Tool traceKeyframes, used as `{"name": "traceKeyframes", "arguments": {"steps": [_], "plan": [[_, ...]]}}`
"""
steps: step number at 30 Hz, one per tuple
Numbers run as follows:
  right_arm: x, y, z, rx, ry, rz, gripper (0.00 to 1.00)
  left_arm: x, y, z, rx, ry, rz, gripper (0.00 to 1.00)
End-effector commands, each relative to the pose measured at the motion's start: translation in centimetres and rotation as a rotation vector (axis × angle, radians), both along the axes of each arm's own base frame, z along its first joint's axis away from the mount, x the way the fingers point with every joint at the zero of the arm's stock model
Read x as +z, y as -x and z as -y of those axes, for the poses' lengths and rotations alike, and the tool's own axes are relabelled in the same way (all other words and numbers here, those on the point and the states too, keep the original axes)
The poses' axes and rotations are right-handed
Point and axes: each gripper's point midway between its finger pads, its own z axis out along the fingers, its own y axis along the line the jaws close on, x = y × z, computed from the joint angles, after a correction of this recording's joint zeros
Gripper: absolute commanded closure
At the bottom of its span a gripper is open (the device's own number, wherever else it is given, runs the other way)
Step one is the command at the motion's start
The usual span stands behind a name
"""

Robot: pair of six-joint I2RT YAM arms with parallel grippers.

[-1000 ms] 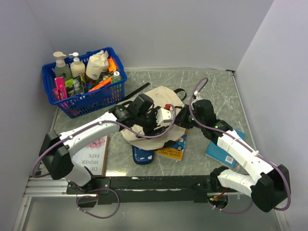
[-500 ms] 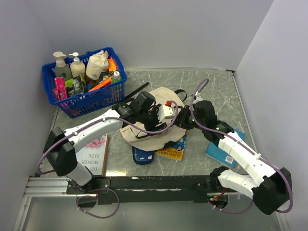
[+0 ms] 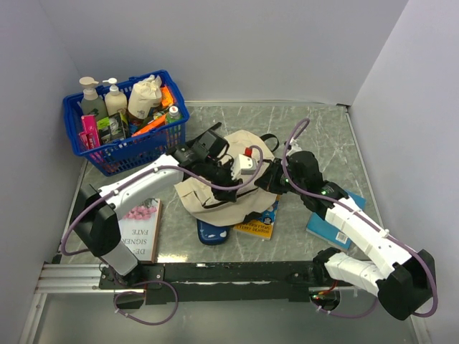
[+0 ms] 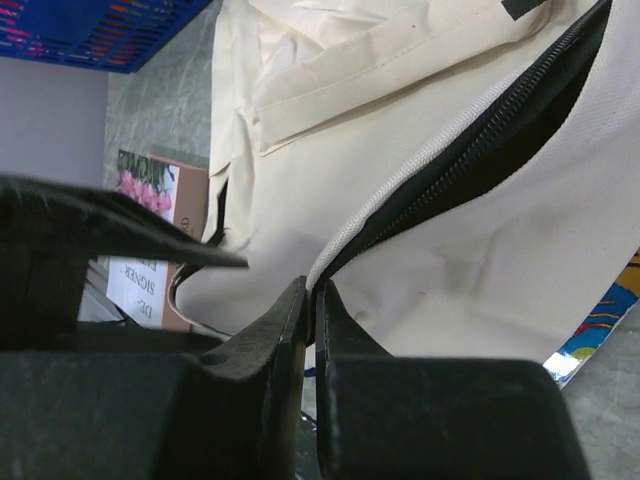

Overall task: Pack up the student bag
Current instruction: Unzip the student bag at the center of the board.

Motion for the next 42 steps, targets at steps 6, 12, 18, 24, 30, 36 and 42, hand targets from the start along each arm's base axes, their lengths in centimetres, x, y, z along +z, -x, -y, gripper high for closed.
{"name": "traceKeyframes", "arguments": {"steps": [6,12,18,24,30,36,42], "plan": [[1.7,0.2,-0.5,0.016,-0.027,0.076,1.0,1.8,-2.5,0.3,0.035,0.057,0.045,0.53],[1.8,0.3,-0.7,0.019,-0.025,0.082,1.0,1.4,-2.6,0.3,0.034,0.052,0.044,0.54],[1.9,0.5,-0.8,0.031,-0.027,0.088,0.97,0.9,-4.1,0.2,0.097,0.035,0.095,0.71],[1.8,1.2,-0.4,0.028,-0.02,0.101,0.68,0.5,-7.0,-0.2,0.212,-0.001,0.185,0.99],[-0.5,2.1,0.3,0.024,0.01,0.067,0.48,1.7,-7.0,0.4,0.243,0.022,0.167,0.99],[-4.1,3.3,1.1,0.024,0.055,0.027,0.5,5.9,-8.9,0.7,0.345,0.073,0.246,0.99],[-7.0,3.7,1.2,0.053,0.107,-0.024,0.58,17.2,-8.7,2.9,0.301,0.255,0.384,0.99]]}}
